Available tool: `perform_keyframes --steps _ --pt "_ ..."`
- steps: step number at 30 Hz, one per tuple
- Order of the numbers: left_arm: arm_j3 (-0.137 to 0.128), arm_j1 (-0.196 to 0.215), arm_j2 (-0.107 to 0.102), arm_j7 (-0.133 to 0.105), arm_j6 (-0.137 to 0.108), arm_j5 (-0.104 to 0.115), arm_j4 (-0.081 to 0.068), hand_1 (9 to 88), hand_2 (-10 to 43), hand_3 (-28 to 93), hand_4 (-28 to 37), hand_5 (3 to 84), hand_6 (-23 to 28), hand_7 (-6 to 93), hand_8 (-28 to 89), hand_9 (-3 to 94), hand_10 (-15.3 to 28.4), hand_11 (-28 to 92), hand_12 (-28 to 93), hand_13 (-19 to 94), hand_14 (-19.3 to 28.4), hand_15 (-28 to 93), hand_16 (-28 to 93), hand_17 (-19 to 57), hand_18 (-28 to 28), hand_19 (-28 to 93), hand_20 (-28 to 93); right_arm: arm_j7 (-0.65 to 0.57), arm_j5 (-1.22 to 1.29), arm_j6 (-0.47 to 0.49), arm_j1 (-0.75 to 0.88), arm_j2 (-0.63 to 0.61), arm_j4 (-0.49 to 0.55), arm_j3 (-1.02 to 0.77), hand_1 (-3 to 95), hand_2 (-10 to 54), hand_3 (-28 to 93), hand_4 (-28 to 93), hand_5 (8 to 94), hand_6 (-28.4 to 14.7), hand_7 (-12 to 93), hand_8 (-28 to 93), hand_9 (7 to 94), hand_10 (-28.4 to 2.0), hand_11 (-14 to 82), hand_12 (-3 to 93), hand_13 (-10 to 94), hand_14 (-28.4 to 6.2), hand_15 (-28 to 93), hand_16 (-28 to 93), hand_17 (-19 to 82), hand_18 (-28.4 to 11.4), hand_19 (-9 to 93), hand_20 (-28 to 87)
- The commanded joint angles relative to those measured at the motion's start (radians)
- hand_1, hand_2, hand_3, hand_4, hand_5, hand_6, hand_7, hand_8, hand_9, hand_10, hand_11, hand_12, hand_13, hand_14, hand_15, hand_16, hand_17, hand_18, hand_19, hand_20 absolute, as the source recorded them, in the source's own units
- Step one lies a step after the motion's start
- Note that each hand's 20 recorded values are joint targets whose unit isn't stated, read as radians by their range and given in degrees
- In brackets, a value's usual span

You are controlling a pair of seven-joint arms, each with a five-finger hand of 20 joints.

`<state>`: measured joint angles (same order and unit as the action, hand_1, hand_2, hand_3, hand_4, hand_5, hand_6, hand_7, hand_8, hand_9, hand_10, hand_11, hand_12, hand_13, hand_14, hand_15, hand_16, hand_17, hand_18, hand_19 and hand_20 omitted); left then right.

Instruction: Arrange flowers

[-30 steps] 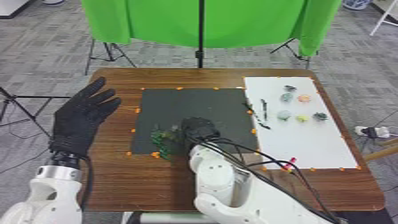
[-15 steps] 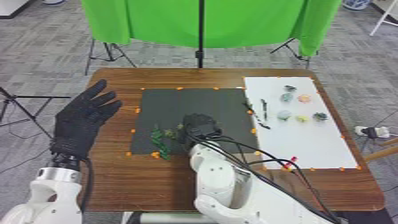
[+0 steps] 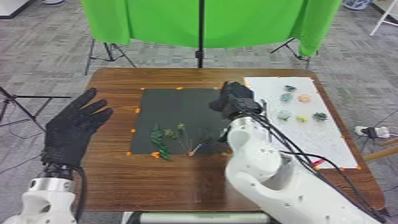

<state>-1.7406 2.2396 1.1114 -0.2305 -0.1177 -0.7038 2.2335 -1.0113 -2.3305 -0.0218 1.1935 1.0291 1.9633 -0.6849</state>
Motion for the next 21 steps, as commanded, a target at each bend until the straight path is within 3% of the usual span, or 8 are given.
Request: perform_keyframes --steps 1,6,10,21 --pt "0.012 0.027 0.009 -0.014 -0.019 0.012 0.003 24.0 5.7 79 -23.3 40.1 8.9 13.2 -9 36.9 20.3 24 13 27 28.0 53 -7 -7.9 28.4 53 15 -0.112 0.126 -0.075 -0.023 -0.132 -0.097 -0.099 34.1 -7.9 75 -24 61.5 -7.1 11 -11 71.4 -20.1 39.5 16.9 67 -15.6 77 13 31 -28.4 91 32" --pt "0.016 0.03 0.009 -0.018 -0.022 0.014 0.005 24.3 5.6 79 -23.4 40.1 8.9 13.4 -9 36.9 20.3 25 13 27 28.0 54 -7 -7.9 28.4 53 15 -0.145 0.136 -0.025 -0.018 -0.132 -0.146 -0.112 33.9 -8.2 76 -24 57.2 -7.8 11 -11 68.8 -20.9 39.6 16.5 66 -16.1 78 12 30 -28.4 91 30" --pt "0.019 0.02 0.013 -0.009 -0.018 0.01 0.004 24.3 5.6 79 -23.4 40.1 9.0 13.4 -9 36.9 20.3 25 12 27 28.1 54 -7 -7.9 28.4 53 15 -0.151 0.15 -0.01 -0.008 -0.134 -0.17 -0.109 33.7 -8.3 76 -25 54.9 -8.6 10 -11 68.2 -21.0 40.1 16.3 66 -16.1 79 12 30 -28.4 92 29" --pt "0.029 0.01 0.01 -0.006 -0.019 0.011 0.003 24.6 5.6 79 -23.4 40.2 9.0 13.5 -9 36.9 20.3 25 12 27 28.1 54 -7 -7.9 28.4 53 15 -0.164 0.165 0.082 -0.061 -0.083 -0.264 -0.043 32.5 -9.4 76 -26 52.1 -7.3 9 -11 66.8 -21.3 43.2 16.5 65 -16.4 81 11 30 -28.4 92 29"
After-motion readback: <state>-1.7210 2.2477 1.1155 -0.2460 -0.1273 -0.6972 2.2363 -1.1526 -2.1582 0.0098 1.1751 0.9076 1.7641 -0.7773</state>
